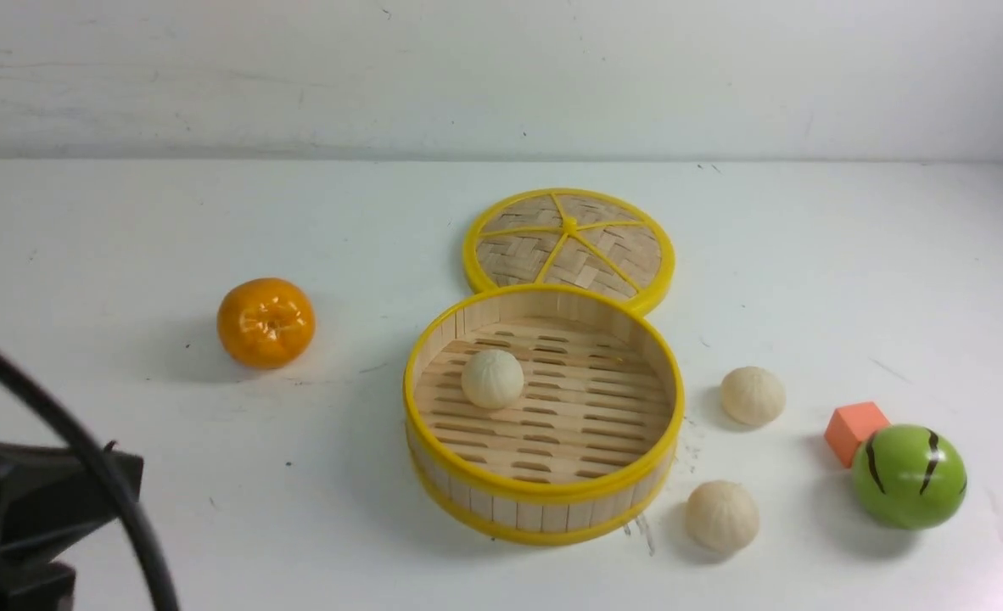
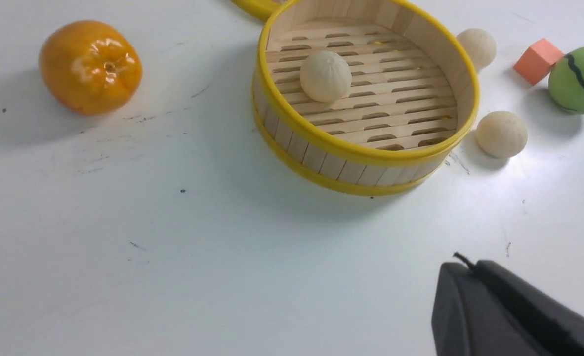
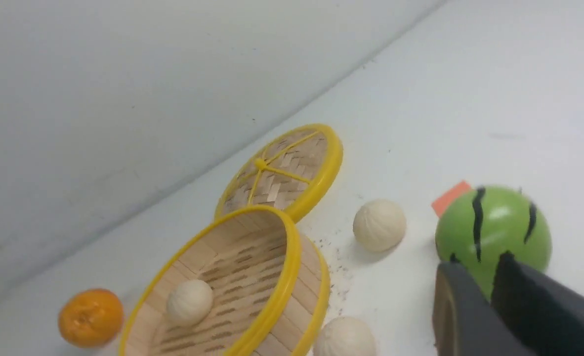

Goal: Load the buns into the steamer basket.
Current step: Use the right arm to grab a steamed stuffed bun

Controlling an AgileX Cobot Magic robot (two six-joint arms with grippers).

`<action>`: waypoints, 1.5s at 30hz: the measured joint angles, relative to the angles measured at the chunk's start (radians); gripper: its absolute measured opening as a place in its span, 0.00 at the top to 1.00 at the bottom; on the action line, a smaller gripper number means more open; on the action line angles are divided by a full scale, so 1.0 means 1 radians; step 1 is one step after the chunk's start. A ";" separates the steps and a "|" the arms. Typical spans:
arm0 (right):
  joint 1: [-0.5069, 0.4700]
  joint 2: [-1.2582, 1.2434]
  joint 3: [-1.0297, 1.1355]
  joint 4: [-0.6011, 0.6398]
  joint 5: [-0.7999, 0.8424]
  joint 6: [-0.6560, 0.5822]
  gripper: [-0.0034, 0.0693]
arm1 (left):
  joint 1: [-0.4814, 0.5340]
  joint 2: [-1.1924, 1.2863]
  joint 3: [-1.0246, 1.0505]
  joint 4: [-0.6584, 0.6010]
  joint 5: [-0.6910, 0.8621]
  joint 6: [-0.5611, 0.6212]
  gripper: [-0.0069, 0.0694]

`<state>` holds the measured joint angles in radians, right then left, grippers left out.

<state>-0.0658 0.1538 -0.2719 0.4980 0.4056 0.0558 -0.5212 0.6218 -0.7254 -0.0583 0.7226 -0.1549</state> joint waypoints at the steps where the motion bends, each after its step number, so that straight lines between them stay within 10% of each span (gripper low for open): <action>1: 0.000 0.065 -0.073 -0.022 0.037 -0.075 0.93 | 0.000 -0.009 0.009 0.004 -0.009 0.000 0.93; 12: 0.036 0.762 -0.727 -0.164 0.531 -0.585 0.98 | 0.000 -0.016 0.018 0.029 -0.031 0.000 0.93; 22: 0.217 1.194 -0.971 -0.254 0.531 -0.580 0.93 | 0.000 -0.016 0.018 0.039 0.023 0.000 0.93; 37: 0.265 1.740 -1.189 -0.359 0.373 -0.320 0.26 | 0.000 -0.016 0.018 0.039 0.024 0.000 0.93; 45: 0.266 1.861 -1.191 -0.353 0.297 -0.317 0.38 | 0.000 -0.016 0.018 0.039 0.002 0.000 0.93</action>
<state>0.2004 2.0150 -1.4628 0.1446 0.7024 -0.2612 -0.5212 0.6062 -0.7076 -0.0192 0.7244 -0.1549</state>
